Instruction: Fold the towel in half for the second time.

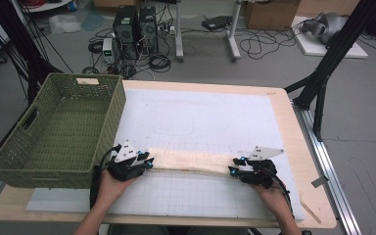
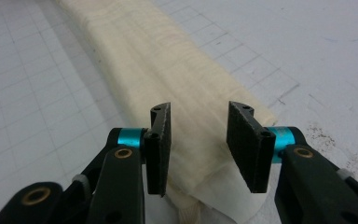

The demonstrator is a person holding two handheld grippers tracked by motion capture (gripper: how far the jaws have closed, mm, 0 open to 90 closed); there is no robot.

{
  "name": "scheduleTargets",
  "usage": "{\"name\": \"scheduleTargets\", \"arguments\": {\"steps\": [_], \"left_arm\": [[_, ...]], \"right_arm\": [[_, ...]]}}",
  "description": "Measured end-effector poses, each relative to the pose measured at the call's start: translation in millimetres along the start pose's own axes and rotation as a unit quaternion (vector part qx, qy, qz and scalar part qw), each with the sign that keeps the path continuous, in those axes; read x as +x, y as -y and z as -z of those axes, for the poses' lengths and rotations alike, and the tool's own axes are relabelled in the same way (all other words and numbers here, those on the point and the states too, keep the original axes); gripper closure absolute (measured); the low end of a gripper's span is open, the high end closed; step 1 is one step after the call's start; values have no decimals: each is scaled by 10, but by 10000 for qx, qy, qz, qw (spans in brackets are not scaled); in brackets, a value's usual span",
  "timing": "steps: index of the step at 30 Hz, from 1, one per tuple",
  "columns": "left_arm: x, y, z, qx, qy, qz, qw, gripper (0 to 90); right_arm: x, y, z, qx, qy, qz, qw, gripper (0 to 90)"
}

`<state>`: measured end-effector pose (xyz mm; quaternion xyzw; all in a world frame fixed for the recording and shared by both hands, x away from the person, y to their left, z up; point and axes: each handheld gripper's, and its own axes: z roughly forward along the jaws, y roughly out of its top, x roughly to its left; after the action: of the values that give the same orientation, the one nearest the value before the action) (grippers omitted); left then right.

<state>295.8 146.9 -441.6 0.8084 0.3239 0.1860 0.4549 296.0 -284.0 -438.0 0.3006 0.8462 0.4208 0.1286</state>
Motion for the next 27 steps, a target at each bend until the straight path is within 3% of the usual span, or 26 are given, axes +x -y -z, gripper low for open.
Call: {"name": "scheduleTargets", "arguments": {"steps": [8, 11, 19, 21, 27], "left_arm": [[11, 47, -58, 324, 21, -50, 9995, 686], [5, 53, -68, 335, -3, -97, 9994, 685], [4, 47, -29, 214, -18, -77, 9997, 661], [7, 39, -6, 119, -31, 20, 9999, 649], [15, 19, 38, 54, -92, 129, 9999, 553]], "right_arm": [[-27, 53, -27, 172, 6, -44, 9998, 602], [-11, 56, -45, 235, 51, -7, 9997, 602], [-6, 52, -19, 116, 70, -48, 9999, 584], [-10, 43, -2, 39, 60, -95, 9999, 575], [-9, 8, 41, -184, 134, -229, 9995, 547]]}}
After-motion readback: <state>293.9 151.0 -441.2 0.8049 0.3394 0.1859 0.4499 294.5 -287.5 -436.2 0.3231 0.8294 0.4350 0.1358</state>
